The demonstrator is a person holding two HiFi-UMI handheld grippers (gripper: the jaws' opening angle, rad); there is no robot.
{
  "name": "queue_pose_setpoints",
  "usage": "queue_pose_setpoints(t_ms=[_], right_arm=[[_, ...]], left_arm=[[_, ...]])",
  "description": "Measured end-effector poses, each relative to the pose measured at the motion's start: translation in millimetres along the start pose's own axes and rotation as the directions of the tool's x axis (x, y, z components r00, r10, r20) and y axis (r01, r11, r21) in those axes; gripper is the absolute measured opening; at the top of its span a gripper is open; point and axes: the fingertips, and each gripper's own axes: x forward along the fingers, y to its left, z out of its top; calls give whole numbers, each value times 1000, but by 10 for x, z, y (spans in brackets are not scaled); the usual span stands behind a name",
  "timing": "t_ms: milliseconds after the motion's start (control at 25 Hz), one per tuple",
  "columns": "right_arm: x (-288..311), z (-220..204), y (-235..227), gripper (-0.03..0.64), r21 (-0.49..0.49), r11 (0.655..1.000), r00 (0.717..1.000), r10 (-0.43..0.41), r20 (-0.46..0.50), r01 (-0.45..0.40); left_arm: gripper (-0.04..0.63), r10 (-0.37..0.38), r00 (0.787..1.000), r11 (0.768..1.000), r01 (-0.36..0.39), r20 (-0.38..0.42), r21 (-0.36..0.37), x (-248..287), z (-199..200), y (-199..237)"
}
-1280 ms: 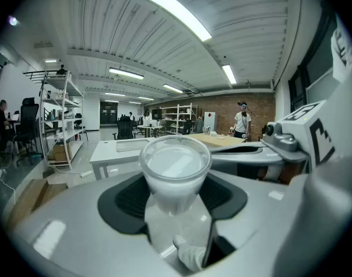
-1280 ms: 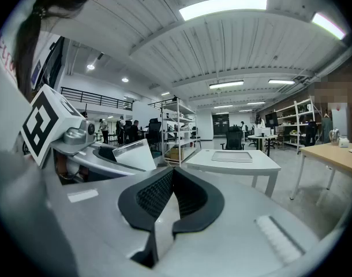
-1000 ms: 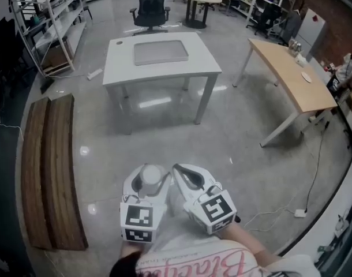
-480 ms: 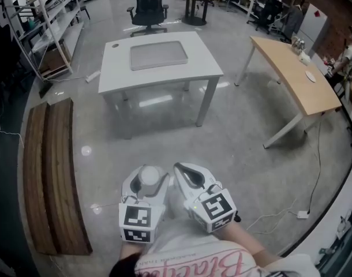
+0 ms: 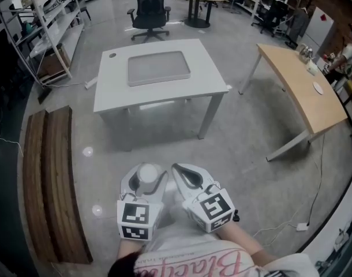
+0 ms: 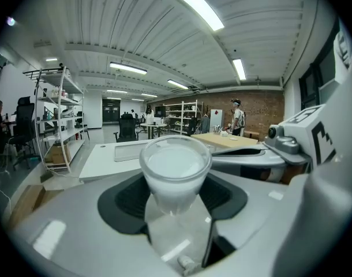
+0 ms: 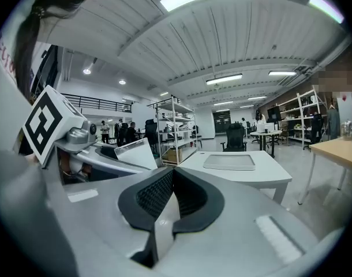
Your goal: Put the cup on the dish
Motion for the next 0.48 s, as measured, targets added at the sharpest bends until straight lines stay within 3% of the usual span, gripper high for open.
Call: queue_pose_setpoints(t_ms=[480], right_arm=[[481, 218, -636, 2, -45, 996, 997, 74, -14, -74]], left_arm=[[255, 55, 998, 998, -55, 11, -5, 796, 377, 247]])
